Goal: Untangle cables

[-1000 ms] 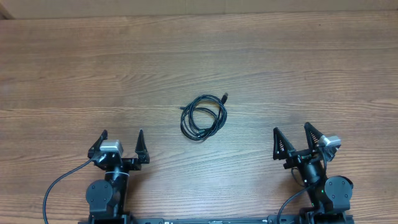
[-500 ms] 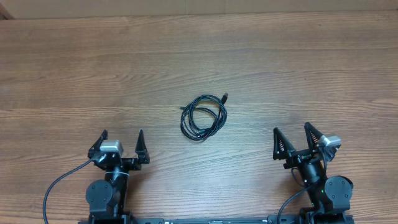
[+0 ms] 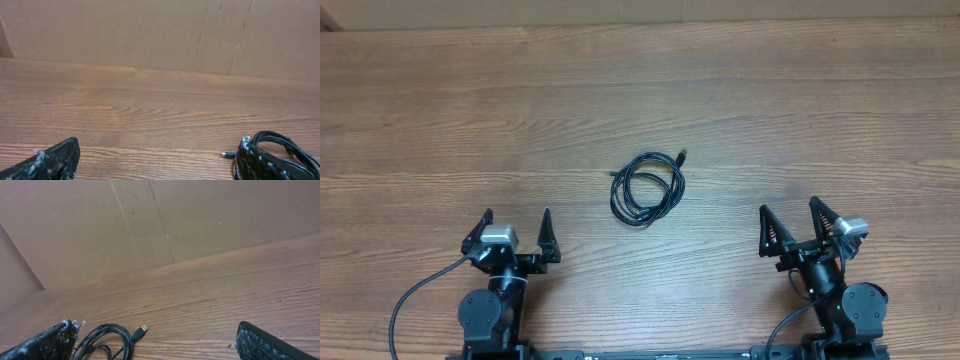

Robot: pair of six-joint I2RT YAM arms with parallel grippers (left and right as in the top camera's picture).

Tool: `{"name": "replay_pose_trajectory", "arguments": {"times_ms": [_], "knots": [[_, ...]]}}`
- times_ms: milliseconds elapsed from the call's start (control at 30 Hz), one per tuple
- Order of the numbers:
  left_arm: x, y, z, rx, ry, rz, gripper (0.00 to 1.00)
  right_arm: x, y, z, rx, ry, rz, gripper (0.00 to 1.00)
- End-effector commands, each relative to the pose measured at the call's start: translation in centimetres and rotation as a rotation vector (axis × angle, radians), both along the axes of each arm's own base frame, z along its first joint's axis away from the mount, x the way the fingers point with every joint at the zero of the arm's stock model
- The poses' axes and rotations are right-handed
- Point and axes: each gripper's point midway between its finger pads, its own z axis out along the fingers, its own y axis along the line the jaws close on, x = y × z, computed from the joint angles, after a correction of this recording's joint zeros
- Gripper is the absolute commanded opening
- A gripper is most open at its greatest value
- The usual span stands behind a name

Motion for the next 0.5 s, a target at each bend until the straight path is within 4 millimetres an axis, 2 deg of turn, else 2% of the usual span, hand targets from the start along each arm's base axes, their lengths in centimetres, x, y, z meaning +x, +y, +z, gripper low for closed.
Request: {"name": "replay_pose_trajectory", "arguments": {"times_ms": [0, 467], "knots": [[-0.02, -0.23, -0.03, 0.000, -0.005, -0.011, 1.00, 0.00, 0.00, -0.16, 0.000, -0.005, 0.002, 1.00], [-0.02, -0.23, -0.03, 0.000, -0.005, -0.010, 1.00, 0.11, -0.45, -0.16, -0.005, -0.006, -0.026, 1.00]]}}
